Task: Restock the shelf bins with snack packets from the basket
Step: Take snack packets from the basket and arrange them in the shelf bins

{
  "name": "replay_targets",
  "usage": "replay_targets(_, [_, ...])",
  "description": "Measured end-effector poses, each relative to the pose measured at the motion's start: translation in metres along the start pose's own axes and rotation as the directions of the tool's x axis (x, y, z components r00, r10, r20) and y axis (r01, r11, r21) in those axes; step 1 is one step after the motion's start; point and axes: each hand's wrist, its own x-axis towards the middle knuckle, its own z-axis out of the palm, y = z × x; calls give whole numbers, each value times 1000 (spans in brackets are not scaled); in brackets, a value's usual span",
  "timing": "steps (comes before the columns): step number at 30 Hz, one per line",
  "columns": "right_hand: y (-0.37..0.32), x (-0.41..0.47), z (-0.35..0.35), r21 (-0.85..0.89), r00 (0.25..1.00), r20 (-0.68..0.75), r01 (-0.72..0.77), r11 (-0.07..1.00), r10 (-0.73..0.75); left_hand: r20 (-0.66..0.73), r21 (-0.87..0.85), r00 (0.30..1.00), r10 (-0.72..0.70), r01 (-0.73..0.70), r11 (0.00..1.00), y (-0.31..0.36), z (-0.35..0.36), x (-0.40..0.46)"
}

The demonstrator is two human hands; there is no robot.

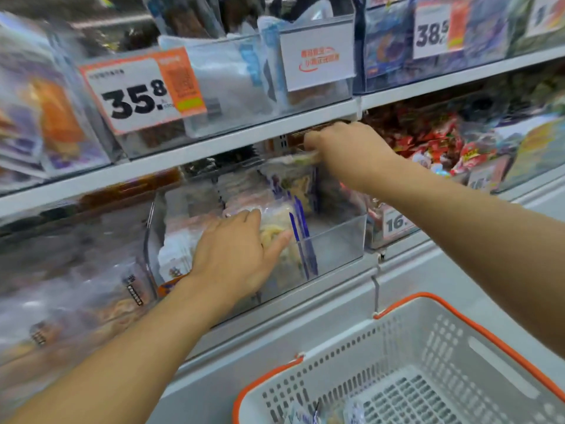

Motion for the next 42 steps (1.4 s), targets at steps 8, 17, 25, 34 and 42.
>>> replay_targets(8, [-3,23,15,150,999,38,11,989,-17,-59,5,998,36,-36,999,-2,5,-1])
replay_targets(17, [-9,30,61,-44,959,280,-30,999,41,-41,15,998,39,-39,999,-3,6,-3])
replay_targets(25, [-20,38,84,-167,994,26,-103,981,109,-46,57,999,26,-24,998,1,5,-1])
replay_targets(34, [-26,49,111,-82,989,-126,-88,993,77,-47,66,999,10,-7,998,4,6,-2])
replay_targets(42, [-32,51,102,-2,980,108,-170,985,170,-20,46,1000,10,-9,999,3,4,-4])
